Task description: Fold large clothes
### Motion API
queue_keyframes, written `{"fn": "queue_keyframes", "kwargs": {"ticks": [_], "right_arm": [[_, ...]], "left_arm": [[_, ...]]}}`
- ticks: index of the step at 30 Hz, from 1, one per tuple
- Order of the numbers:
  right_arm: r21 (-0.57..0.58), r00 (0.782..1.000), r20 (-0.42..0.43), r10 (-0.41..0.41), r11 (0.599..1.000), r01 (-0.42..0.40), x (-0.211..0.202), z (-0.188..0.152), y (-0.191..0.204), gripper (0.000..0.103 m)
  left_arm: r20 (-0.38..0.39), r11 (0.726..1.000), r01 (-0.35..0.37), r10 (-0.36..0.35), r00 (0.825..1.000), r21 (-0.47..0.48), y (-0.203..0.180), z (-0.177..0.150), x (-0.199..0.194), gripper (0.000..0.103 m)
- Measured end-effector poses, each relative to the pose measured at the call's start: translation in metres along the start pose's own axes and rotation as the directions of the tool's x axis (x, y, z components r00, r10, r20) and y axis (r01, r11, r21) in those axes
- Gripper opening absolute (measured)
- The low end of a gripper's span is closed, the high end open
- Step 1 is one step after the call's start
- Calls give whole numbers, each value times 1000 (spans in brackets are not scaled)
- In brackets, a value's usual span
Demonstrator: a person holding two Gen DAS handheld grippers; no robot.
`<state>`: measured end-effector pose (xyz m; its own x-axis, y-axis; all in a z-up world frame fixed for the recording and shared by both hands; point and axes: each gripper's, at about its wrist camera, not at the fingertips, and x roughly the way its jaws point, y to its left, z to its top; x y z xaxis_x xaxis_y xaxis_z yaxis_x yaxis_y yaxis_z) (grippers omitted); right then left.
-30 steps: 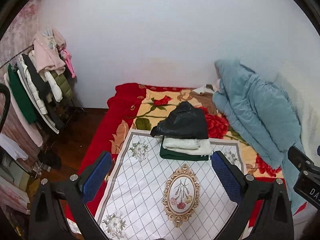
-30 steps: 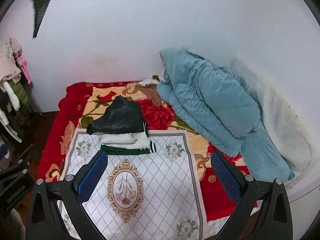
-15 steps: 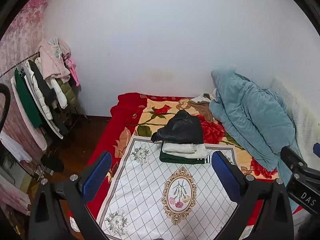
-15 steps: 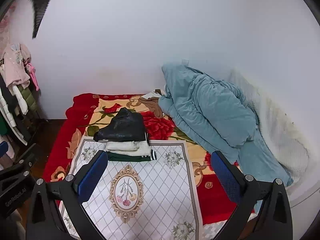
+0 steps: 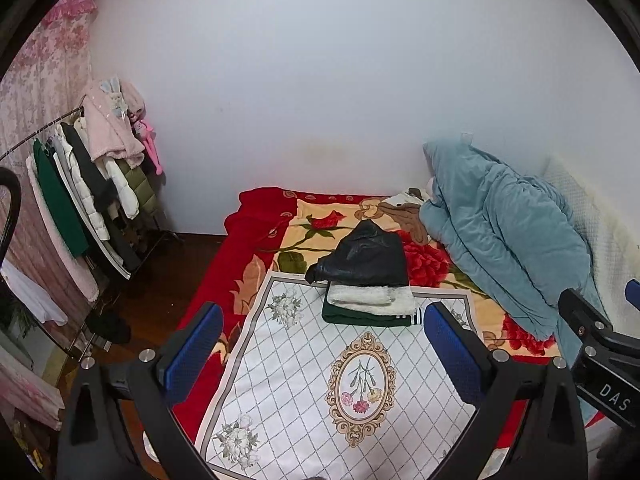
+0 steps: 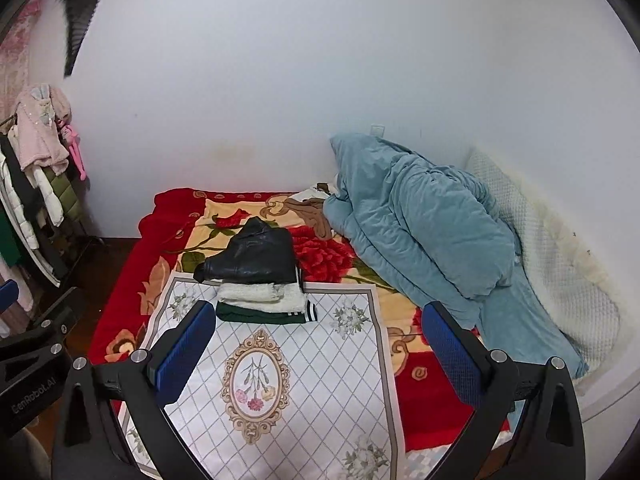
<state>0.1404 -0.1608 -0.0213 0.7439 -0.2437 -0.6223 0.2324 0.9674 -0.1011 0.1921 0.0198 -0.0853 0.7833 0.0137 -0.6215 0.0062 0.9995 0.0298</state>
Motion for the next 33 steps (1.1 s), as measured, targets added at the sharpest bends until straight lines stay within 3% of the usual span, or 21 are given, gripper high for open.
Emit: {"fn": "queue_keyframes", "kwargs": {"ticks": [33], "right_arm": [[-1,1000,-14,4,1000,-4,5,-4,-7,103]], "left_arm": [[0,1000,13,-13,1000,-2,-2,1,-8,102]]}}
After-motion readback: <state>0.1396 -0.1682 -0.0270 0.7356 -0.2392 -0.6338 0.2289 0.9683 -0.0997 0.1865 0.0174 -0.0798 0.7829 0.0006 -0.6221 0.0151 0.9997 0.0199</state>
